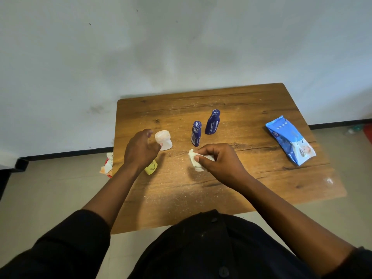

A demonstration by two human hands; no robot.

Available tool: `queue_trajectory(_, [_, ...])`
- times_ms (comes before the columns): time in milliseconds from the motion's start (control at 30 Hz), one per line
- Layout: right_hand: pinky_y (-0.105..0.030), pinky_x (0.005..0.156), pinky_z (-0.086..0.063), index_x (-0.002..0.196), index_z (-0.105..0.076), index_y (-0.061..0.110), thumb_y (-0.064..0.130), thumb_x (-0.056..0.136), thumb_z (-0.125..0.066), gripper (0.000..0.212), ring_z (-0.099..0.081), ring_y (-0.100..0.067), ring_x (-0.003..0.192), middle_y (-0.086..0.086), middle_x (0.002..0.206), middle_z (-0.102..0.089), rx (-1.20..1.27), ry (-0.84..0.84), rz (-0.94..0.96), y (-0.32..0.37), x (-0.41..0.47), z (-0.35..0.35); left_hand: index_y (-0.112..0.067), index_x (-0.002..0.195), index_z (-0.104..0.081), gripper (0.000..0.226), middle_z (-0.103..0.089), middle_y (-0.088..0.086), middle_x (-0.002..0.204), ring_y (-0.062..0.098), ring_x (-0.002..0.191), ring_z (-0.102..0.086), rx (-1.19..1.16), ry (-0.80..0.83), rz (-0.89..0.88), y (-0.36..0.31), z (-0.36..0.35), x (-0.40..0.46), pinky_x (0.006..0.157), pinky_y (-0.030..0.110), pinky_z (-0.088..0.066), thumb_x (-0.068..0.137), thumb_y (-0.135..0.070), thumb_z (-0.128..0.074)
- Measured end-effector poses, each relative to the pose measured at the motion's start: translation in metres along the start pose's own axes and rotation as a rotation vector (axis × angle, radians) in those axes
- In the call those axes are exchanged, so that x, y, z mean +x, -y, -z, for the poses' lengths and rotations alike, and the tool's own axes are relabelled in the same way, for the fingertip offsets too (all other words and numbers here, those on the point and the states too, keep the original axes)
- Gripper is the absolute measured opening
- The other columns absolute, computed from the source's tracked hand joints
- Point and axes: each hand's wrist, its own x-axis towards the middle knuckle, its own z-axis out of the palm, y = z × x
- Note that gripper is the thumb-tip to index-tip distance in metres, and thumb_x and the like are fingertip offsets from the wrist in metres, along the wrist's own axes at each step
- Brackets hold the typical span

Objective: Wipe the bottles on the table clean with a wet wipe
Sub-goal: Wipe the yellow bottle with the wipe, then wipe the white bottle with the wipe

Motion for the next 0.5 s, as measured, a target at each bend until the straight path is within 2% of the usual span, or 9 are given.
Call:
queue_trajectory(67, [-0.028,0.079,-0.057,0.105,-0.082,0.022,0.020,0.097,-0.074,0.011,-0.073,-0.003,0.092,0.012,0.105,-0.079,0.000,0.021,0.002,-0.001,-0.001,0.006,-0.019,0.144,-0.056,0.069,-0.062,0.006,0.143,0.030,0.126,-0.060,0.069,0.074,-0.035,-0.007,-0.005,0.015,0.097,0.043,-0.053,0.083,-0.036,-0.082])
queue_trajectory(167, [-0.027,0.083,-0.056,0.106,-0.082,0.020,0.022,0.098,-0.073,0.012,-0.072,-0.002,0.094,0.011,0.104,-0.079,0.007,0.022,-0.003,-0.001,-0.004,0.016,-0.017,0.141,-0.057,0.072,-0.065,0.009,0.135,0.033,0.117,-0.062,0.146,0.149,-0.074,-0.008,-0.014,0.032,0.092,0.042,-0.055,0.076,-0.032,-0.086])
queue_trajectory(367, [-0.015,0.072,-0.048,0.104,-0.082,0.018,0.021,0.099,-0.072,0.012,-0.066,0.005,0.082,0.011,0.096,-0.078,0.046,-0.032,-0.028,0.000,-0.006,0.033,-0.012,0.115,-0.070,0.039,-0.072,0.011,0.112,0.033,0.100,-0.066,0.212,0.119,-0.099,-0.016,-0.020,0.047,0.079,0.039,-0.056,0.078,-0.020,-0.080])
queue_trajectory(500, [-0.009,0.067,-0.049,0.106,-0.081,0.018,0.017,0.099,-0.071,0.012,-0.066,0.009,0.080,0.012,0.095,-0.077,0.033,-0.017,-0.013,0.001,-0.007,0.039,-0.012,0.113,-0.071,0.036,-0.073,0.011,0.112,0.032,0.099,-0.066,0.207,0.143,-0.082,-0.022,-0.008,0.048,0.077,0.037,-0.055,0.079,-0.019,-0.081])
